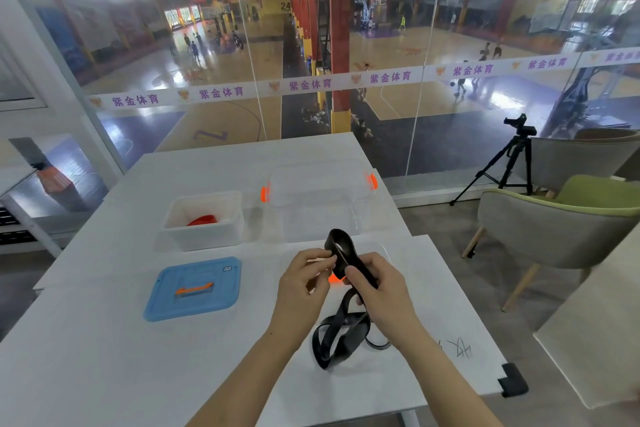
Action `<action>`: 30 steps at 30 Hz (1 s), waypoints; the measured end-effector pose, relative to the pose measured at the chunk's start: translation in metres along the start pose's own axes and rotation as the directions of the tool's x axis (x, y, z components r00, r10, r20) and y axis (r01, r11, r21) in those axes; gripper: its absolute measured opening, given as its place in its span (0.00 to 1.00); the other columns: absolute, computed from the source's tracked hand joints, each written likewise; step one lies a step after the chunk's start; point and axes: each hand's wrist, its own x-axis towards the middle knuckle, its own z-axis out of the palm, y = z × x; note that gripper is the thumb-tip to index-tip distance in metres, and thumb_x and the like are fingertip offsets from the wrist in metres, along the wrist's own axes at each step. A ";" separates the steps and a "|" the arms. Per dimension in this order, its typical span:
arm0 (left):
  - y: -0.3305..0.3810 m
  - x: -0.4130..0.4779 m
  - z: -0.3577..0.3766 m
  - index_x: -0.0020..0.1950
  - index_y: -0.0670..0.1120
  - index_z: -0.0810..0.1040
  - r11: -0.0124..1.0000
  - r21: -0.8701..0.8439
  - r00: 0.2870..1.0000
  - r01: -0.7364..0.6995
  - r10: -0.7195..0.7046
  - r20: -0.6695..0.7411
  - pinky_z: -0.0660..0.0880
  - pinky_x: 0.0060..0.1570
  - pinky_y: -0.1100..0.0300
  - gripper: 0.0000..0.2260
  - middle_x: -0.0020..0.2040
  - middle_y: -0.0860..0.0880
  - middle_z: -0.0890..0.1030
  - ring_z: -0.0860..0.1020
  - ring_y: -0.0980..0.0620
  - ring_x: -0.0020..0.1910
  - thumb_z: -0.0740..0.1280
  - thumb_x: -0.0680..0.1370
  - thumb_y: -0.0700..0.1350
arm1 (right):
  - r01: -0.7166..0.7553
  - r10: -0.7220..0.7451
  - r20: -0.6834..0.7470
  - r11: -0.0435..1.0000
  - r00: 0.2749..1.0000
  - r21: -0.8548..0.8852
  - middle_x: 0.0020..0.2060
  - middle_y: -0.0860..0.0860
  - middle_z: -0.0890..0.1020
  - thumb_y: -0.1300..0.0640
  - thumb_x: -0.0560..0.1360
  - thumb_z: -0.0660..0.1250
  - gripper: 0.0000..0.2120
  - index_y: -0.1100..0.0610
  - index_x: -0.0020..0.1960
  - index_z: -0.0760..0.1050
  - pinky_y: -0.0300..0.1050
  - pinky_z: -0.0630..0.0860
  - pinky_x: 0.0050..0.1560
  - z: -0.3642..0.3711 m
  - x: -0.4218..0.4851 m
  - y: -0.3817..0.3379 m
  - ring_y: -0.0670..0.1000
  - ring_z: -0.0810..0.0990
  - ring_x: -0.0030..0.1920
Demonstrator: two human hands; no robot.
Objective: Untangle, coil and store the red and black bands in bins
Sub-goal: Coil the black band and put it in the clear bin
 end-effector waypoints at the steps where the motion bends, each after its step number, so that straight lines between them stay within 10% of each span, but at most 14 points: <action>1: 0.004 0.002 0.000 0.55 0.52 0.87 0.995 -0.051 0.996 0.088 -0.087 0.007 0.79 0.53 0.63 0.14 0.56 0.61 0.80 0.81 0.57 0.58 0.69 0.80 0.35 | 0.022 -0.022 0.013 0.999 1.000 -0.036 0.42 0.50 0.88 0.54 0.81 0.70 0.01 0.48 0.51 0.81 0.57 0.82 0.43 -0.002 0.000 0.003 0.58 0.83 0.40; 4: 0.019 0.011 -0.004 0.48 0.47 0.83 0.913 -0.242 0.944 0.330 -0.324 0.064 0.83 0.51 0.55 0.01 0.50 0.50 0.83 0.86 0.52 0.47 0.72 0.79 0.44 | 0.100 -0.093 0.046 0.981 0.995 -0.164 0.39 0.51 0.85 0.52 0.81 0.70 0.04 0.43 0.51 0.80 0.55 0.80 0.43 -0.007 -0.003 0.013 0.55 0.81 0.39; 8: 0.029 0.023 -0.009 0.54 0.47 0.75 0.851 -0.264 0.891 0.454 -0.432 0.139 0.86 0.44 0.52 0.09 0.53 0.45 0.81 0.87 0.47 0.42 0.73 0.79 0.47 | 0.203 -0.182 0.102 0.941 0.978 -0.271 0.36 0.50 0.82 0.55 0.82 0.69 0.04 0.46 0.54 0.80 0.38 0.74 0.37 -0.011 -0.007 0.020 0.46 0.78 0.35; 16: 0.018 0.032 -0.017 0.51 0.58 0.80 0.903 0.060 0.871 0.426 -0.427 0.243 0.83 0.47 0.52 0.03 0.42 0.53 0.88 0.86 0.54 0.45 0.71 0.78 0.54 | 0.267 -0.221 0.168 0.899 0.961 -0.347 0.43 0.45 0.84 0.56 0.81 0.69 0.09 0.45 0.58 0.80 0.44 0.79 0.46 -0.017 -0.010 0.034 0.49 0.81 0.44; 23: 0.022 0.032 -0.027 0.65 0.50 0.83 0.851 -0.104 0.804 0.515 -0.437 0.404 0.84 0.52 0.54 0.14 0.56 0.51 0.86 0.86 0.54 0.52 0.73 0.79 0.48 | 0.160 -0.128 0.138 0.954 0.982 -0.253 0.39 0.44 0.83 0.59 0.81 0.70 0.08 0.45 0.55 0.81 0.32 0.73 0.40 -0.023 -0.014 0.031 0.43 0.78 0.37; 30: 0.022 0.037 -0.029 0.56 0.47 0.87 0.829 -0.203 0.837 0.522 -0.451 0.310 0.85 0.51 0.50 0.08 0.46 0.43 0.87 0.87 0.47 0.48 0.75 0.77 0.43 | -0.069 0.052 0.205 0.995 0.977 0.076 0.45 0.65 0.86 0.61 0.82 0.68 0.07 0.50 0.51 0.79 0.53 0.74 0.46 -0.025 -0.013 0.028 0.57 0.80 0.40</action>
